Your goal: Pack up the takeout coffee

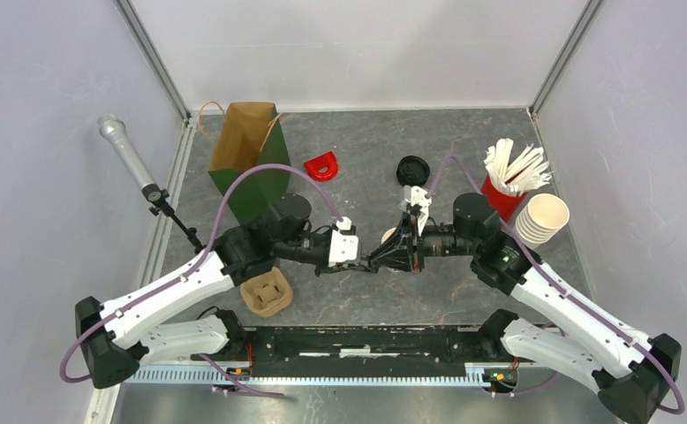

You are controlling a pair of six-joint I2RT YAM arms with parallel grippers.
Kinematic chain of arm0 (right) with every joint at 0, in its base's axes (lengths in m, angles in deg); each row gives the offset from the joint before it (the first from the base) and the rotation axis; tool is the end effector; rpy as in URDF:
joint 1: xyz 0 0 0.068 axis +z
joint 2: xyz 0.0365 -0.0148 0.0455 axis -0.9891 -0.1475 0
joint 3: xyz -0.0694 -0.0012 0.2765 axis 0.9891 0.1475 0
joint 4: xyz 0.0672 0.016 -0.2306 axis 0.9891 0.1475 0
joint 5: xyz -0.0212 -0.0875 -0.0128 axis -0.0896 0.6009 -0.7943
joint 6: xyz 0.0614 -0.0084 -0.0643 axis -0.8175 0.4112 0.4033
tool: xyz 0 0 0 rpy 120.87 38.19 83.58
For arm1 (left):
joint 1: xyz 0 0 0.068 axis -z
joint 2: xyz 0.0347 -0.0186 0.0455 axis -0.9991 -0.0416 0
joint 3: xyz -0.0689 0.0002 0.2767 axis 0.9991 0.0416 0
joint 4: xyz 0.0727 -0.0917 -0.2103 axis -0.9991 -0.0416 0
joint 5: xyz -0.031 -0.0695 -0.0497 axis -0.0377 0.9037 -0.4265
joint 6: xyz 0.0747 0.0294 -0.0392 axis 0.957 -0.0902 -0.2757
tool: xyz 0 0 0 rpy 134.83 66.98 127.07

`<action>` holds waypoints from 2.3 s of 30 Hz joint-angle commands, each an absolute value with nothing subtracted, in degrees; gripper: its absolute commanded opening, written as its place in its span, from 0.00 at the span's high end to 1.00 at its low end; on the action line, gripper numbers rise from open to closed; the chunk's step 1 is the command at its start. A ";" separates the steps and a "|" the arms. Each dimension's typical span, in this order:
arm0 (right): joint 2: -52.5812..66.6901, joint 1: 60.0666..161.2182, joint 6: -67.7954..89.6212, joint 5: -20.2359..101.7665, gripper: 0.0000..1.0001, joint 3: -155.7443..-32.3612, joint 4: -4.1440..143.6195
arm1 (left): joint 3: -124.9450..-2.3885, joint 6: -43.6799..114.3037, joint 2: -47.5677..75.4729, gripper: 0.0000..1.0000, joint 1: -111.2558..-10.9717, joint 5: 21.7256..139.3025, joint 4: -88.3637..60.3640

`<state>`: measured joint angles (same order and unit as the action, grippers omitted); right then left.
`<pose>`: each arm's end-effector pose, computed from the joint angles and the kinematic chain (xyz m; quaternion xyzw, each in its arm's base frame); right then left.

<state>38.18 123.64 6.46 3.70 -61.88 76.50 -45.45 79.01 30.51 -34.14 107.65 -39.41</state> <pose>0.1085 0.1736 0.3284 -0.4198 0.6394 0.5237 0.3751 0.0977 -0.2093 0.3254 0.6699 0.4938 -0.3470 0.4324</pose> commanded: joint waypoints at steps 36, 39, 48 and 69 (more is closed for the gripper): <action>45.24 153.28 58.88 55.62 0.02 -43.64 38.51 | -35.11 13.05 40.80 0.73 -33.91 80.48 -14.68; 45.57 153.23 58.55 56.14 0.02 -43.64 38.97 | -35.13 14.43 41.54 0.73 -33.91 80.86 -15.75; 42.99 153.33 57.65 54.18 0.02 -46.35 42.95 | -35.45 14.86 42.34 0.72 -33.91 82.93 -15.74; 44.66 153.28 51.61 58.89 0.18 -44.45 44.79 | -36.93 17.45 43.33 0.28 -33.91 77.88 -21.23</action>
<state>42.42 153.04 56.62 54.01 -44.33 44.56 -33.69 14.01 41.70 -33.97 81.86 -19.63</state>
